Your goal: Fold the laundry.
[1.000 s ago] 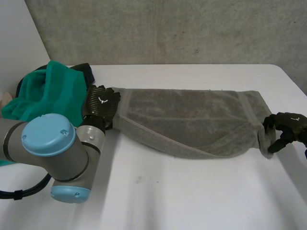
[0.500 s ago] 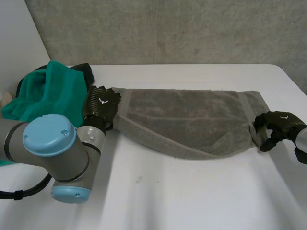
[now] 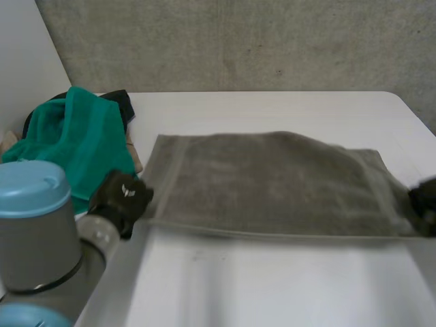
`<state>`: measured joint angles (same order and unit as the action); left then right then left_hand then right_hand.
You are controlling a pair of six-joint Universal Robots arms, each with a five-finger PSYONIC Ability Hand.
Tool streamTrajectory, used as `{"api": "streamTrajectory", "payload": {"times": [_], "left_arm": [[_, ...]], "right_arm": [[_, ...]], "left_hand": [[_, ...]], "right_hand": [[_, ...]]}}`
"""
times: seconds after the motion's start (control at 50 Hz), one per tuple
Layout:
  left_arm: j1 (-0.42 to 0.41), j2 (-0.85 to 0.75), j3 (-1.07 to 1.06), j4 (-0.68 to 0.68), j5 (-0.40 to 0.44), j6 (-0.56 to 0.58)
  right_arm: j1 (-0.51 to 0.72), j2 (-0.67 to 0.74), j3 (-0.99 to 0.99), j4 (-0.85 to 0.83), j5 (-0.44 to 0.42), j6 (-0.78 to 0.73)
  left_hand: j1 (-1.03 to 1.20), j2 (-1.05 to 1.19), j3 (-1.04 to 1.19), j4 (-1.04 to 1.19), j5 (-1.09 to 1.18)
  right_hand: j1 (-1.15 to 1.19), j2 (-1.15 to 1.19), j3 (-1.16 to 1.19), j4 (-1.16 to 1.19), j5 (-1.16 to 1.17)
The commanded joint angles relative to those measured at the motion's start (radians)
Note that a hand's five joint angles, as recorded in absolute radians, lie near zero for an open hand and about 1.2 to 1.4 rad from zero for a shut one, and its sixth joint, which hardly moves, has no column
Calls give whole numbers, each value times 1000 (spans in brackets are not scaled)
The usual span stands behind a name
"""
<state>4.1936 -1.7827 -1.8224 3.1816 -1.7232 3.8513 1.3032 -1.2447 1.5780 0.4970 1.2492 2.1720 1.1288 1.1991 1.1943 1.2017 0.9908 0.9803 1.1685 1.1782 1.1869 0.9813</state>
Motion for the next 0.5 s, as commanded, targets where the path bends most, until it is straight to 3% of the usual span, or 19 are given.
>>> {"api": "streamTrajectory", "payload": {"times": [0.02, 0.14, 0.36, 0.5], "left_arm": [[-15, 97, -87, -180, -3, 71], [-24, 71, -29, -131, 1, 68], [-13, -183, 207, 217, -6, 67], [-23, -355, 377, 362, -10, 82]], "right_arm": [[-93, -30, 60, 126, 41, -178], [-93, -28, 39, 118, 33, -172], [-9, 154, -167, -80, 56, 66], [53, 244, -285, -184, 97, 144]], "left_hand": [[267, 197, 202, 195, 231], [267, 197, 202, 195, 231], [267, 197, 202, 195, 231], [267, 197, 202, 195, 231]], "right_hand": [[416, 228, 218, 209, 240], [416, 228, 218, 209, 240], [416, 228, 218, 209, 240], [416, 228, 218, 209, 240]]}}
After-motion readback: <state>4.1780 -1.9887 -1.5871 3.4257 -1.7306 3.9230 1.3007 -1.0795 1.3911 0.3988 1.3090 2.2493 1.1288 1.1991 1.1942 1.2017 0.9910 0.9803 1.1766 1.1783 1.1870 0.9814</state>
